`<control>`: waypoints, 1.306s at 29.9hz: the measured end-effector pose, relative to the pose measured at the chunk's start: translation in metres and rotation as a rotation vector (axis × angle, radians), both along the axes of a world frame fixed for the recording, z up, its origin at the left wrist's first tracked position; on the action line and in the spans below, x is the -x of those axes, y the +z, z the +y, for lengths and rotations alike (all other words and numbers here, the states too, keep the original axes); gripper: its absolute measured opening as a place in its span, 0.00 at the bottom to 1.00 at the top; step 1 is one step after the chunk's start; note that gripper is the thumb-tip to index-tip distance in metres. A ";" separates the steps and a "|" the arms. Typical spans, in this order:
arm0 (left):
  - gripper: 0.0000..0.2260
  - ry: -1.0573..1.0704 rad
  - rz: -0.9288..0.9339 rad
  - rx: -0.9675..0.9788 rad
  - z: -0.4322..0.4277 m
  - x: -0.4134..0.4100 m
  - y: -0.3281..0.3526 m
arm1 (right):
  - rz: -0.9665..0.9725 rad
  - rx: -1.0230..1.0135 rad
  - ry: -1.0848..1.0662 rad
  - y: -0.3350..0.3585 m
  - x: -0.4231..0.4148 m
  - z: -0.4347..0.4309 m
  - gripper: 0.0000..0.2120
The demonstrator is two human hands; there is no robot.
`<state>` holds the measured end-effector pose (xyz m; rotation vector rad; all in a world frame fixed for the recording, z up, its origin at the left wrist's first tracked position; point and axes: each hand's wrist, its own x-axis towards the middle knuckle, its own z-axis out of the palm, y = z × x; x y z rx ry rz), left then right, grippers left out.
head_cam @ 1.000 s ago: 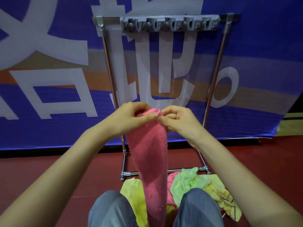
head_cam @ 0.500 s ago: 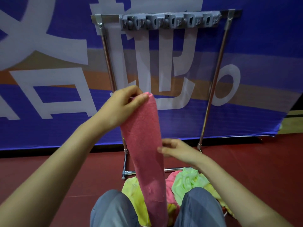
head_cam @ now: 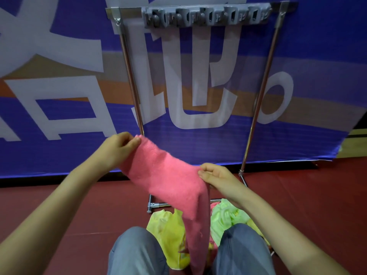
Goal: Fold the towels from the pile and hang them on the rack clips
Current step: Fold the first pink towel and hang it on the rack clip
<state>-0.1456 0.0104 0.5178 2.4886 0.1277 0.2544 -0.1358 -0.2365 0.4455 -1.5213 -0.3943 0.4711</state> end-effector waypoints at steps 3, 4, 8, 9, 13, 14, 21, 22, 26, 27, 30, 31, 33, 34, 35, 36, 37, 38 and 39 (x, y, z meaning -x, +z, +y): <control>0.09 -0.141 0.013 0.069 -0.019 0.001 -0.008 | -0.025 -0.011 0.023 0.015 0.002 0.008 0.08; 0.09 -0.239 0.026 0.117 -0.030 0.004 -0.009 | -0.031 -0.015 0.031 0.019 0.002 0.010 0.08; 0.15 -0.478 0.064 0.264 -0.067 0.015 -0.016 | -0.036 -0.006 0.052 0.030 0.004 0.010 0.07; 0.19 -0.489 0.052 0.292 -0.070 0.015 -0.019 | -0.033 -0.005 0.050 0.031 0.004 0.007 0.07; 0.17 -0.504 0.036 0.444 -0.077 0.017 -0.026 | -0.029 -0.001 0.077 0.037 0.005 -0.005 0.07; 0.14 -0.518 0.050 0.458 -0.079 0.017 -0.026 | -0.031 0.007 0.086 0.037 0.005 -0.006 0.08; 0.12 -0.612 0.136 0.523 -0.086 0.020 -0.021 | -0.050 0.043 0.116 0.041 0.003 -0.008 0.08; 0.14 -0.623 0.139 0.553 -0.085 0.020 -0.020 | -0.045 0.045 0.126 0.041 0.003 -0.008 0.08; 0.14 -0.655 0.153 0.578 -0.080 0.020 -0.014 | -0.013 0.034 0.165 0.036 0.003 -0.007 0.08; 0.14 -0.650 0.153 0.575 -0.078 0.020 -0.012 | 0.009 0.040 0.180 0.034 0.002 -0.007 0.09; 0.13 -0.588 0.111 0.564 -0.067 0.018 -0.007 | 0.116 0.109 0.216 0.020 0.000 -0.012 0.11; 0.12 -0.551 0.094 0.573 -0.062 0.018 -0.004 | 0.139 0.133 0.226 0.013 0.000 -0.015 0.11; 0.12 -0.495 0.067 0.599 -0.048 0.016 0.001 | 0.154 0.167 0.236 0.001 0.002 -0.022 0.14; 0.13 -0.476 0.064 0.625 -0.040 0.015 0.003 | 0.157 0.180 0.234 -0.004 0.002 -0.025 0.21; 0.14 -0.464 0.066 0.654 -0.033 0.015 0.007 | 0.153 0.190 0.234 -0.011 0.000 -0.029 0.26; 0.15 -0.459 0.072 0.666 -0.025 0.015 0.008 | 0.149 0.190 0.229 -0.015 0.000 -0.033 0.29; 0.18 -0.451 0.089 0.663 -0.019 0.015 0.009 | 0.137 0.183 0.226 -0.019 -0.003 -0.036 0.29; 0.21 -0.438 0.115 0.657 -0.013 0.014 0.007 | 0.131 0.169 0.218 -0.019 -0.004 -0.038 0.29; 0.22 -0.408 0.141 0.660 -0.008 0.013 0.004 | 0.125 0.146 0.212 -0.017 -0.006 -0.040 0.30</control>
